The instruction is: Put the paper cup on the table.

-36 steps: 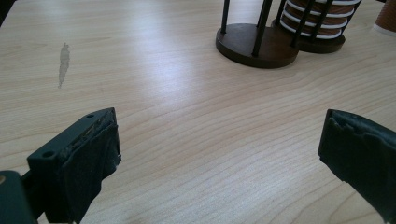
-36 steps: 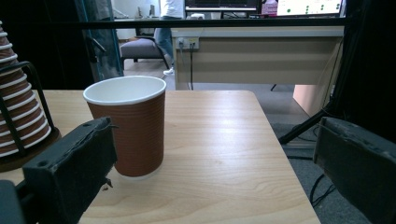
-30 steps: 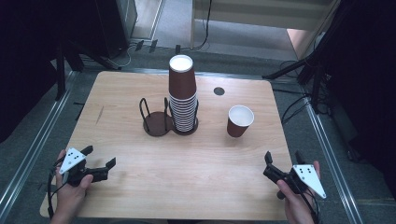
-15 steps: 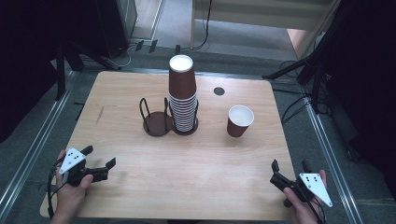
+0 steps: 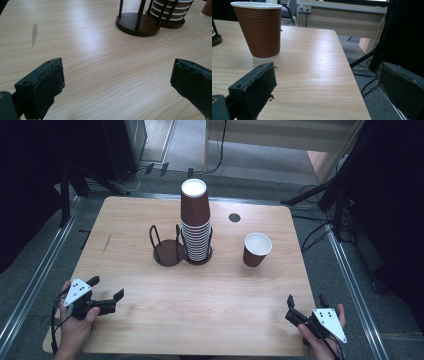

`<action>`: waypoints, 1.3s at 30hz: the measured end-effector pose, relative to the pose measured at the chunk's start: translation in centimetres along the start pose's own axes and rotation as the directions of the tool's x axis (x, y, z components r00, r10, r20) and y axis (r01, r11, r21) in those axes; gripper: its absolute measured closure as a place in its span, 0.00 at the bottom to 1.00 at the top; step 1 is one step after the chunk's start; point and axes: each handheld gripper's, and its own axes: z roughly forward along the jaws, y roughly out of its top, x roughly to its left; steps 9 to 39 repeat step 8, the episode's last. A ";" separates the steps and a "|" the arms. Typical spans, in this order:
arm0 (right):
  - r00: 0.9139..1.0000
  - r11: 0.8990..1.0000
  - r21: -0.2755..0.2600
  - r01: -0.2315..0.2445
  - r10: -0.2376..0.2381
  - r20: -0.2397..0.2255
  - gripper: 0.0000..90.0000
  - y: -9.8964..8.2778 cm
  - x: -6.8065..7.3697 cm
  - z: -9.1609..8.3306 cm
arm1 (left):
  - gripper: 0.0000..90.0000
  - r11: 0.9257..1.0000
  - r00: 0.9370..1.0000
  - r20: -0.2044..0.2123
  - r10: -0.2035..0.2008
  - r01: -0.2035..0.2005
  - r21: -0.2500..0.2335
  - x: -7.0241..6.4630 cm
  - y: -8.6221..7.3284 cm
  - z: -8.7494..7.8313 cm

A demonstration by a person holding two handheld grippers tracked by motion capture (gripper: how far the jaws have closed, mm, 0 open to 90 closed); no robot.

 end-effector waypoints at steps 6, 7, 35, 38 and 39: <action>1.000 1.000 -0.005 -0.004 0.004 0.002 0.02 0.0 -0.2 0.0 | 0.00 1.000 1.000 -0.002 0.001 -0.001 0.004 0.0 0.0 0.0; 1.000 1.000 -0.005 -0.007 0.007 0.002 0.02 0.0 -0.2 0.0 | 0.00 1.000 1.000 -0.003 0.001 -0.001 0.003 0.0 0.0 0.0; 1.000 1.000 -0.005 -0.007 0.007 0.002 0.02 0.0 -0.2 0.0 | 0.00 1.000 1.000 -0.003 0.001 -0.001 0.003 0.0 0.0 0.0; 1.000 1.000 -0.005 -0.007 0.007 0.002 0.02 0.0 -0.2 0.0 | 0.00 1.000 1.000 -0.003 0.001 -0.001 0.003 0.0 0.0 0.0; 1.000 1.000 -0.005 -0.007 0.007 0.002 0.02 0.0 -0.2 0.0 | 0.00 1.000 1.000 -0.003 0.001 -0.001 0.003 0.0 0.0 0.0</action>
